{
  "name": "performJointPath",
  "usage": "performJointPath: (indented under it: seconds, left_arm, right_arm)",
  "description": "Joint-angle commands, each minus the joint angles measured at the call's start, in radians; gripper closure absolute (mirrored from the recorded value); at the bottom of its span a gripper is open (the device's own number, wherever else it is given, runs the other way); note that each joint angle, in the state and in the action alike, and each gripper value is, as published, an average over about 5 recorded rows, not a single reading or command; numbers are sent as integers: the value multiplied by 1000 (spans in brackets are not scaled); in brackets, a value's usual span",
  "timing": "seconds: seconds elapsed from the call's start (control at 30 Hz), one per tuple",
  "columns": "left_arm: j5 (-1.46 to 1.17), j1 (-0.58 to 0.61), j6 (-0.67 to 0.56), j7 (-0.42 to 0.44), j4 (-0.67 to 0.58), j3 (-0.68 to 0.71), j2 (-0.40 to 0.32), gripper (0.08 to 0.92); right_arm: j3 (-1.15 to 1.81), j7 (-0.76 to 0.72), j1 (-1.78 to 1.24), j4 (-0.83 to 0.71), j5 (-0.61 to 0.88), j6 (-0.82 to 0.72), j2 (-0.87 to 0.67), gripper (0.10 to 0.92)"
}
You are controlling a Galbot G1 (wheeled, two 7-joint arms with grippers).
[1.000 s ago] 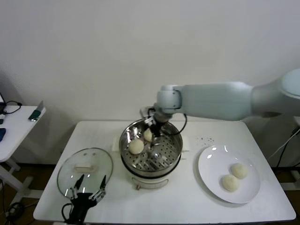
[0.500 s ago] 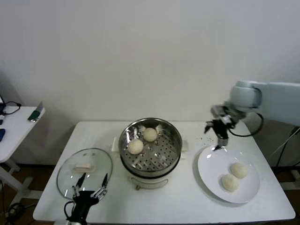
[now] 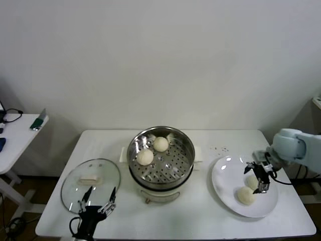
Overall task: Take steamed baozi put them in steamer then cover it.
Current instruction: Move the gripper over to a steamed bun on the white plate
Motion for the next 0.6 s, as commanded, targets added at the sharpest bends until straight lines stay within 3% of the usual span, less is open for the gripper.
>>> performJointPath:
  seconds: [0.03, 0.6]
  left_arm:
    - [5, 5, -2, 0, 1, -1, 0, 177]
    - [9, 1, 5, 0, -4, 0, 4, 177]
  right_arm:
    - [254, 65, -330, -8, -110, -58, -66, 203]
    - [311, 81, -389, -14, -137, -91, -46, 215]
